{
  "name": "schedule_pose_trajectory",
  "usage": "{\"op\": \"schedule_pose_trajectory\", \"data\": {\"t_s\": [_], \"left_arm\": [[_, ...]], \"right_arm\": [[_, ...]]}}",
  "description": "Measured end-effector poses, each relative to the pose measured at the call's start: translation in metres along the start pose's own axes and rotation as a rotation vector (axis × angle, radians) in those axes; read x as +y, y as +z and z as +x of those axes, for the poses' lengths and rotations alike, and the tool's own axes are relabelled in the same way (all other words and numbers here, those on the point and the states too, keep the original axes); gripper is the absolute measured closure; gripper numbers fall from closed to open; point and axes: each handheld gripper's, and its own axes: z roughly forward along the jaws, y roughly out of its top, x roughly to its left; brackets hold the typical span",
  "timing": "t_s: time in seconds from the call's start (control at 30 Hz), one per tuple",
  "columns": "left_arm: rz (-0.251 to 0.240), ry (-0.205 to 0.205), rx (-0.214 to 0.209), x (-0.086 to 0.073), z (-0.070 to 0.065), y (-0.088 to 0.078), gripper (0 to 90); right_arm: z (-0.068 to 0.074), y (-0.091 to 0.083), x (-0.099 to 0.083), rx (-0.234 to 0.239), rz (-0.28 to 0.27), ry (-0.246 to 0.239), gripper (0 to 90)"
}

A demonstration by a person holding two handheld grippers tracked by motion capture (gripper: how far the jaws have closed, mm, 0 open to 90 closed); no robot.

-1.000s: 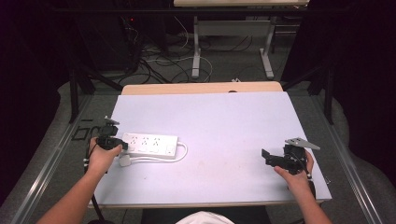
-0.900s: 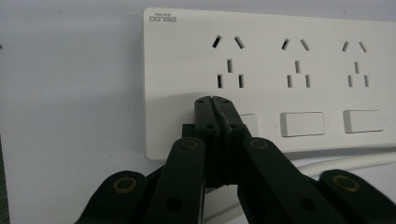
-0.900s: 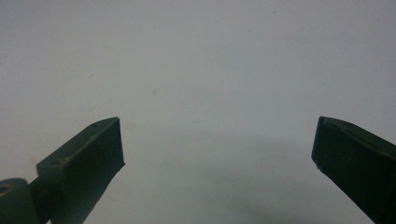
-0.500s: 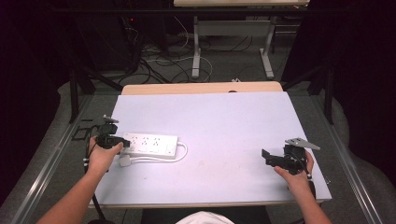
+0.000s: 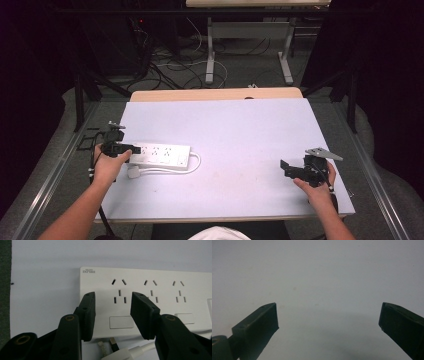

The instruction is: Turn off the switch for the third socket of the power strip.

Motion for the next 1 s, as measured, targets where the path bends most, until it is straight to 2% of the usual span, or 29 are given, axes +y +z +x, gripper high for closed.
{"op": "schedule_pose_trajectory", "data": {"t_s": [0.07,0.1,0.23,0.27,0.3,0.33,0.43,0.53,0.57,0.63,0.7,0.8,1.0], "left_arm": [[-0.009,0.002,-0.006,0.0004,0.0007,-0.0002,50.5],[-0.032,-0.001,0.001,-0.0002,0.0001,0.0011,49.4],[-0.058,0.009,0.01,0.0001,0.0007,0.0005,43.8],[-0.064,0.022,0.016,0.0004,0.0014,0.0004,42.2],[-0.047,0.037,0.016,0.0012,0.0023,-0.0014,40.5],[-0.077,0.041,0.029,0.0006,0.0018,0.0002,39.1],[-0.089,0.075,0.039,0.0015,0.0028,-0.0007,36.0],[-0.14,0.122,0.041,0.0018,0.0035,-0.0001,35.0],[-0.138,0.134,0.044,0.0023,0.0035,-0.0013,34.4],[-0.183,0.168,0.07,0.0025,0.0038,-0.0011,32.6],[-0.201,0.201,0.093,0.0033,0.0047,-0.0024,30.6],[-0.208,0.212,0.098,0.0045,0.0065,-0.004,29.0],[-0.231,0.196,0.059,0.0041,0.0083,-0.0033,25.8]], "right_arm": [[-0.0001,0.0001,-0.0001,0.0,0.001,-0.001,1.7],[-0.0002,0.0001,-0.0001,0.0,0.001,-0.001,1.7],[-0.0003,0.0002,-0.0001,-0.001,0.0,0.0,1.7],[0.0,0.0003,-0.0001,-0.001,0.0,0.003,1.8],[-0.0001,0.0004,-0.0001,-0.001,0.001,0.003,1.8],[-0.0001,0.0004,-0.0001,-0.001,0.0,0.004,1.8],[-0.0009,0.0,-0.0001,0.001,-0.001,-0.003,1.8],[-0.0012,0.0001,-0.0002,0.001,-0.001,-0.003,1.8],[-0.0012,0.0001,-0.0002,0.001,0.0,-0.002,1.8],[-0.0012,0.0002,-0.0001,0.0,0.0,-0.002,1.8],[-0.0012,0.0002,-0.0001,0.0,0.0,-0.003,1.8],[-0.0012,0.0002,-0.0002,0.0,0.0,-0.003,1.8],[-0.0011,0.0003,-0.0001,-0.001,0.0,-0.003,1.9]]}}
